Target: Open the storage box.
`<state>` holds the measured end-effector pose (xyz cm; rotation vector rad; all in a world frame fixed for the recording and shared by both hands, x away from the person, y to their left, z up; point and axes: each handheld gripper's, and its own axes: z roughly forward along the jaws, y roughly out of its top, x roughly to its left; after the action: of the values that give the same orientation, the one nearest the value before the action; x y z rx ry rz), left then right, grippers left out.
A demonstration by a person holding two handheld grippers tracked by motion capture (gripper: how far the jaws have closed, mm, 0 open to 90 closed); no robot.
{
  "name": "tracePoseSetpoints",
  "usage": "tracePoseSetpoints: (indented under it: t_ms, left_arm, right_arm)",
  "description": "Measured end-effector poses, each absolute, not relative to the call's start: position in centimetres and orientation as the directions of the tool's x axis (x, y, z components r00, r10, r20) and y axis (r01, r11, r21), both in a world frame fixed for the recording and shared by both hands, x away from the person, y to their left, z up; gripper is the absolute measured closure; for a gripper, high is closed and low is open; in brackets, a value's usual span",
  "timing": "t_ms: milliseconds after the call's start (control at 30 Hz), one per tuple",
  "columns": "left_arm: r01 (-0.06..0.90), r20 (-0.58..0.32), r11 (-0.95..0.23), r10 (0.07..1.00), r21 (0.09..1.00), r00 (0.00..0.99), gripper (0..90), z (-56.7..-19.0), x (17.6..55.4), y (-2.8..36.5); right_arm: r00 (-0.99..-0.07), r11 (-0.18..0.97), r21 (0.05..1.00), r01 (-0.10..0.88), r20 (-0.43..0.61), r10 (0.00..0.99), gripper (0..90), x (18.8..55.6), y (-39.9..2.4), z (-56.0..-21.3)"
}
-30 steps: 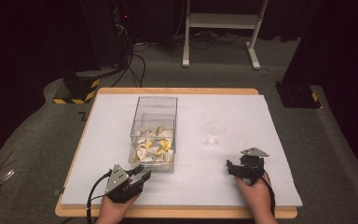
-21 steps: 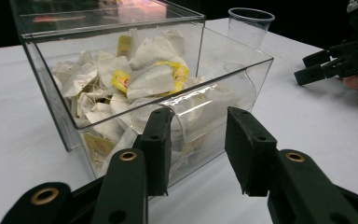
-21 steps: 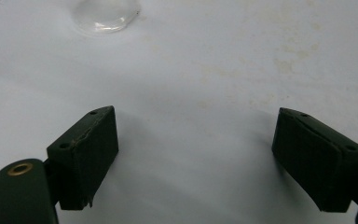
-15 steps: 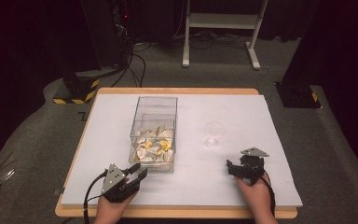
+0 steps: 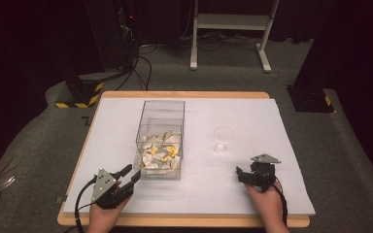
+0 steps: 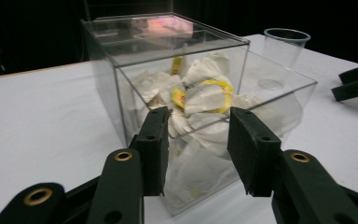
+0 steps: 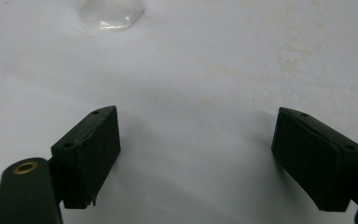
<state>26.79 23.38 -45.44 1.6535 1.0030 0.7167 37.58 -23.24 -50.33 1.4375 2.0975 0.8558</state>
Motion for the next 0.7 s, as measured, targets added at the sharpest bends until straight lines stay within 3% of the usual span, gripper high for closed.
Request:
tracePoseSetpoints:
  t_ms: [300,700]
  left_arm:
    - [0.311,-0.019,-0.119,0.914,0.943,0.406,55.4,-46.0,28.3,26.1]
    - [0.43,0.061,-0.216,0.936,0.877,0.346,49.2,-48.9,31.2,28.3]
  right_arm:
    - [-0.403,0.29,0.74,0.607,-0.027,0.915,30.5,36.4,-22.6,-49.6]
    - [-0.506,0.326,0.785,0.527,-0.018,0.862,37.6,35.2,-19.6,-47.9]
